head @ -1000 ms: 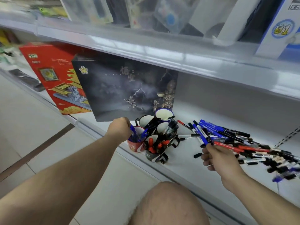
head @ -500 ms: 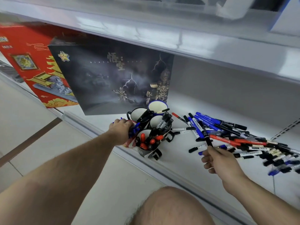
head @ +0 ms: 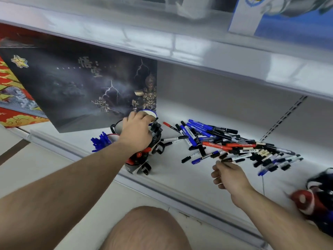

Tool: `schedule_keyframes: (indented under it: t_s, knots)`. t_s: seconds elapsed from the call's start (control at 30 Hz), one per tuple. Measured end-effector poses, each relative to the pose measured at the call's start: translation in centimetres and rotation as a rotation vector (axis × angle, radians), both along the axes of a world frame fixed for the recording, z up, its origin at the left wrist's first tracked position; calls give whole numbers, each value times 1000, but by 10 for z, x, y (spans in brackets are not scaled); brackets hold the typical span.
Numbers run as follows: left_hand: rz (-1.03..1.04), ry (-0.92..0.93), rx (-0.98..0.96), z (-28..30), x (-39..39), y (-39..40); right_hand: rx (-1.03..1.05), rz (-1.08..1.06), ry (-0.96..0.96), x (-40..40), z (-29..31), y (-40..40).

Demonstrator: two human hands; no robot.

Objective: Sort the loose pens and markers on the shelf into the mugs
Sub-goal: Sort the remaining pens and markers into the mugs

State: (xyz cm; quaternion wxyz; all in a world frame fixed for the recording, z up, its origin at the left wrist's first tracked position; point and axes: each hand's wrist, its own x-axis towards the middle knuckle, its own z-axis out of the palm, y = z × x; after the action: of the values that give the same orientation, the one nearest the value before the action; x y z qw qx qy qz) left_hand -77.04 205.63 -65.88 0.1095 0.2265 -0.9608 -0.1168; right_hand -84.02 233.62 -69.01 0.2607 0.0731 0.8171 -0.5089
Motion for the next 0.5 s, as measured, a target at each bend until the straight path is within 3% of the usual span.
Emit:
schedule_keyframes:
  t_s: [0.13,0.3,0.5]
  knots:
    - [-228,-125,33,-30,-40,50,84,-16,-12,-10,-22,25]
    - [-258,-433,141,-77,-86,83,121,-77,-35,-26,-53,42]
    - [-192,-597,-78,-105,-131,77,179,-68,-27,-40,-69,43]
